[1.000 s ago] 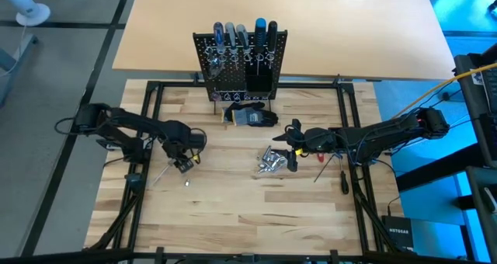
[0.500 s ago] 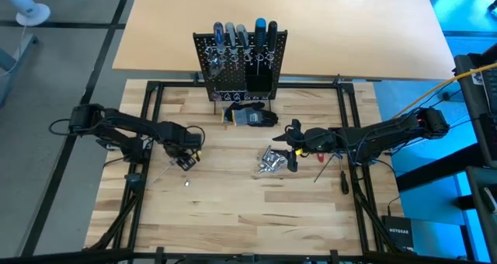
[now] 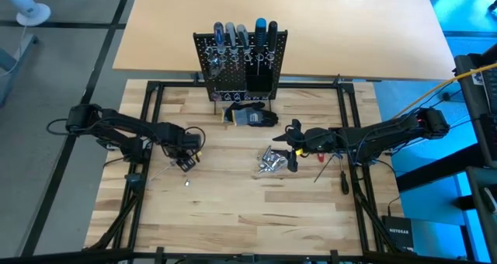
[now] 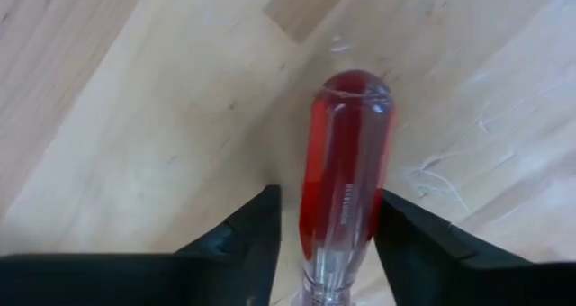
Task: Hang tools onto peg board
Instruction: Hang the red screwdriver on the pegboard
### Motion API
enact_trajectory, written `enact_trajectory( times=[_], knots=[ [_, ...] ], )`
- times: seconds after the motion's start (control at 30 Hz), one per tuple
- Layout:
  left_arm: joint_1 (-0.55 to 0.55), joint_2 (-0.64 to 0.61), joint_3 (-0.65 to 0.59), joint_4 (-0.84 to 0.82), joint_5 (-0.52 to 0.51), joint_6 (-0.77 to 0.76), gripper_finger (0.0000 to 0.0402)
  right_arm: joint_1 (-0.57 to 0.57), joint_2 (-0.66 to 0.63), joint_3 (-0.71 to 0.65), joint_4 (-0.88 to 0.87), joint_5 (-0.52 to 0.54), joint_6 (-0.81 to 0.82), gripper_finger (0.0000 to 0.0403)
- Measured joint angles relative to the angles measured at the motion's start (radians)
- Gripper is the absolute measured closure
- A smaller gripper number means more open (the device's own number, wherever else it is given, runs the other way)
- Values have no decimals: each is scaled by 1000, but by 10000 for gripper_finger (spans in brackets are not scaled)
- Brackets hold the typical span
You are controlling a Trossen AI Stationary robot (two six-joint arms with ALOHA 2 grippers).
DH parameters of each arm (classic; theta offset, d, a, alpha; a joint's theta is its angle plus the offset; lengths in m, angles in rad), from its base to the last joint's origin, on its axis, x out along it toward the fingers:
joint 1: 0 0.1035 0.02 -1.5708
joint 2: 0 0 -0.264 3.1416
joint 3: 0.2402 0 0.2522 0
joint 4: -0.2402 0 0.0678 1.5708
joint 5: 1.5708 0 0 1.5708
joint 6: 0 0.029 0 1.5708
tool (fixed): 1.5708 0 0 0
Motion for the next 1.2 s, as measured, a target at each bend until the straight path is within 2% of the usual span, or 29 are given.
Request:
enact_trajectory(
  times=[0.2, 0.4, 0.67, 0.87, 1.0, 1.2],
  knots=[
    [-35, 0, 0, 10, -38, 16, 289, 0, 0, 0, 0, 0, 0, 205],
    [-76, -9, 38, -4, -80, 10, 298, 0, 0, 0, -1, 3, 0, 205],
    [-133, -83, 158, 17, -216, -17, 294, 0, 0, 0, -2, 4, 0, 205],
    [-190, -138, 258, 22, -370, 2, 293, 0, 0, 0, -2, 5, -1, 205],
    [-233, -173, 290, 140, -480, 104, 293, 0, 0, 0, 0, 5, -1, 205],
    [-270, -196, 293, 448, -540, 377, 293, 0, 0, 0, 10, 6, 0, 205]
  ],
)
